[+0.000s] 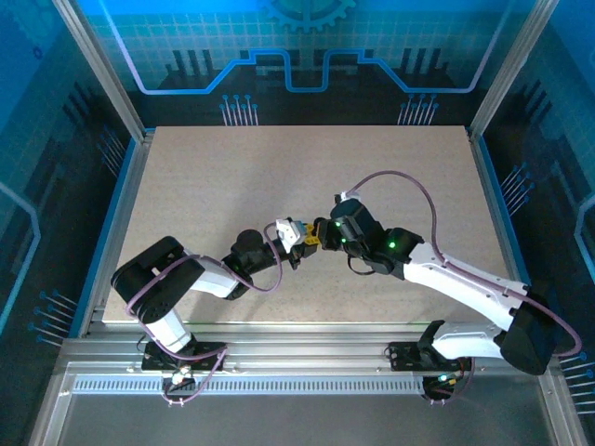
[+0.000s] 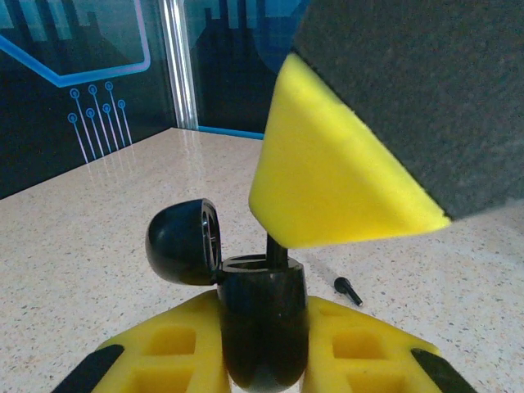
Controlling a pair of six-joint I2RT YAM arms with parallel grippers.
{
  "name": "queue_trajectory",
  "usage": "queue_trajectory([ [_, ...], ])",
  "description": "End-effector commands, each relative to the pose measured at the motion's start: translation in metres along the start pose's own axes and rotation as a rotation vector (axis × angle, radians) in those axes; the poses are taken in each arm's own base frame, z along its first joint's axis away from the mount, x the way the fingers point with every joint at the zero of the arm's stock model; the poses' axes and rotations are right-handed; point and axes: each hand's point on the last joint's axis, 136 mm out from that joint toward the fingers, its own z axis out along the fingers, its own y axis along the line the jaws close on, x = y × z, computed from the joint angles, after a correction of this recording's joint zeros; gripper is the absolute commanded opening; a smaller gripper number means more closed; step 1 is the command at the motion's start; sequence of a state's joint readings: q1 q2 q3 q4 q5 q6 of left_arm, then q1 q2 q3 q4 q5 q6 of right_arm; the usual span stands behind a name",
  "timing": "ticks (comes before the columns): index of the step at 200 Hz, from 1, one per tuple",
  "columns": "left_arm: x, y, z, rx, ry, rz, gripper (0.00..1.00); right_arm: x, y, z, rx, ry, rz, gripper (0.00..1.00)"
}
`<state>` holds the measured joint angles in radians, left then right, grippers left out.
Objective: Insert wireless bluetooth earbuds into charging case
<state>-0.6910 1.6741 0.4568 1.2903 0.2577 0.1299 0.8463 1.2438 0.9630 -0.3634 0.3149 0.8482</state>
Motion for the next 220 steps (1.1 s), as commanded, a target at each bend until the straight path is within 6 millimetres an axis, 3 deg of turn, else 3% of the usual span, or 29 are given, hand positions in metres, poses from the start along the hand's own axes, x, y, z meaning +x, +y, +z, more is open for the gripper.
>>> queue_trajectory([
  [1, -0.064, 0.007, 0.002, -0.029, -0.195, 0.05, 0.18, 0.03, -0.004, 0.008, 0.027, 0.095, 0.001, 0.18],
  [20, -0.064, 0.007, 0.002, -0.029, -0.195, 0.05, 0.18, 0.033, -0.004, 0.011, 0.031, 0.107, 0.007, 0.19],
  [102, -0.061, 0.003, 0.0, -0.014, -0.187, 0.054, 0.18, 0.012, -0.013, 0.01, 0.033, 0.092, 0.067, 0.24],
  [220, -0.057, 0.002, 0.0, -0.012, -0.178, 0.052, 0.18, -0.005, 0.002, 0.005, -0.072, 0.083, 0.104, 0.41],
])
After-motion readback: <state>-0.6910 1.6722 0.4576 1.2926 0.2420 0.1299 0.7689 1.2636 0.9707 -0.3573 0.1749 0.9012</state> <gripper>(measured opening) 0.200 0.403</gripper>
